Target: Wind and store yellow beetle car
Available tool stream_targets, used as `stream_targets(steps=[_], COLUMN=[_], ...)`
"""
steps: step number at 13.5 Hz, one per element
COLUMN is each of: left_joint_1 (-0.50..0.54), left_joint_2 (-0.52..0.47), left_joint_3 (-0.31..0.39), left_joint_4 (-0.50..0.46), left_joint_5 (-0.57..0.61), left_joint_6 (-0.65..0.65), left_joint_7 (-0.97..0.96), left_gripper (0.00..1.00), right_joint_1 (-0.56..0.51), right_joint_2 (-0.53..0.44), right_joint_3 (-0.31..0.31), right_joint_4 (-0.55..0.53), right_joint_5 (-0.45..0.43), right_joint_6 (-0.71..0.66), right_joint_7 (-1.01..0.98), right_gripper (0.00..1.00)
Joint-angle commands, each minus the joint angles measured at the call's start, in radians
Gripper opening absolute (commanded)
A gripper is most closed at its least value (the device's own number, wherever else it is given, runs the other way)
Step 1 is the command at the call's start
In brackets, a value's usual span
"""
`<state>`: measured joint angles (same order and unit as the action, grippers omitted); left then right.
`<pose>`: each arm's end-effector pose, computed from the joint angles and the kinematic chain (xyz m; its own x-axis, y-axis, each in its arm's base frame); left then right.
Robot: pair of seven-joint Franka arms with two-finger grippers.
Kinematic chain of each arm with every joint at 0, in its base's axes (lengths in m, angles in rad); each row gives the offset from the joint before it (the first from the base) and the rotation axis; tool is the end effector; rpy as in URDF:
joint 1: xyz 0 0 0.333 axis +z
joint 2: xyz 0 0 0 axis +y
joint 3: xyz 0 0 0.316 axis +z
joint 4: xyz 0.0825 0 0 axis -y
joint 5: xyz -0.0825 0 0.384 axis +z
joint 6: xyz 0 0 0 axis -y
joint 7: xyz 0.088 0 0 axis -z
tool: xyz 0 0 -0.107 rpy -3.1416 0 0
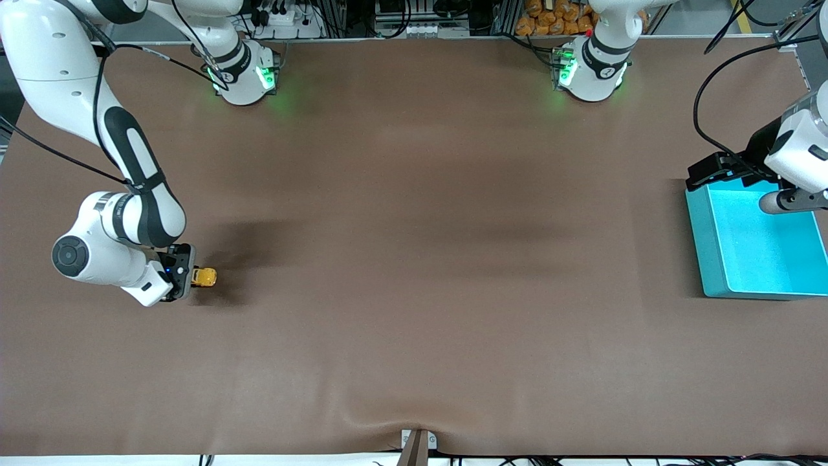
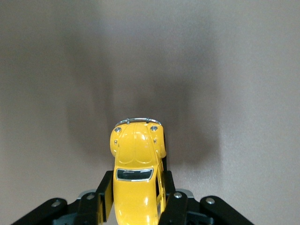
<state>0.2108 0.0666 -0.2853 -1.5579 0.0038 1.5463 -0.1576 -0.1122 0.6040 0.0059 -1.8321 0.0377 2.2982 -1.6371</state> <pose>0.5687 -0.0368 0.5925 0.9936 0.0825 -0.0768 0.0830 -0.9965 0.0029 0.6281 -0.0664 0.1893 0.0702 0.9968 0.0369 0.9886 -0.0646 -0.1357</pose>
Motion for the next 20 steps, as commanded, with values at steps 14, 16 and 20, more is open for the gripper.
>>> stream_targets(steps=[14, 16, 20], left_joint_1=[-0.01, -0.011, -0.016], left_joint_2=[0.01, 0.012, 0.012], left_joint_3=[-0.011, -0.011, -0.011], left_joint_4=[-0.007, -0.007, -0.008], left_joint_5=[0.015, 0.015, 0.015], left_joint_6=[0.023, 0.023, 0.026], left_joint_7=[-0.023, -0.023, -0.023], left_gripper=[1.0, 1.0, 1.0], right_joint_1=[-0.113, -0.124, -0.156], right_joint_2=[0.088, 0.091, 0.102], right_joint_3=[0.008, 0.006, 0.005], right_joint_4=[0.001, 0.002, 0.013], right_joint_5=[0.004, 0.002, 0.001], right_joint_6=[0.104, 0.104, 0.102], right_joint_7=[-0.185, -0.194, -0.24], right_gripper=[0.07, 0.07, 0.07])
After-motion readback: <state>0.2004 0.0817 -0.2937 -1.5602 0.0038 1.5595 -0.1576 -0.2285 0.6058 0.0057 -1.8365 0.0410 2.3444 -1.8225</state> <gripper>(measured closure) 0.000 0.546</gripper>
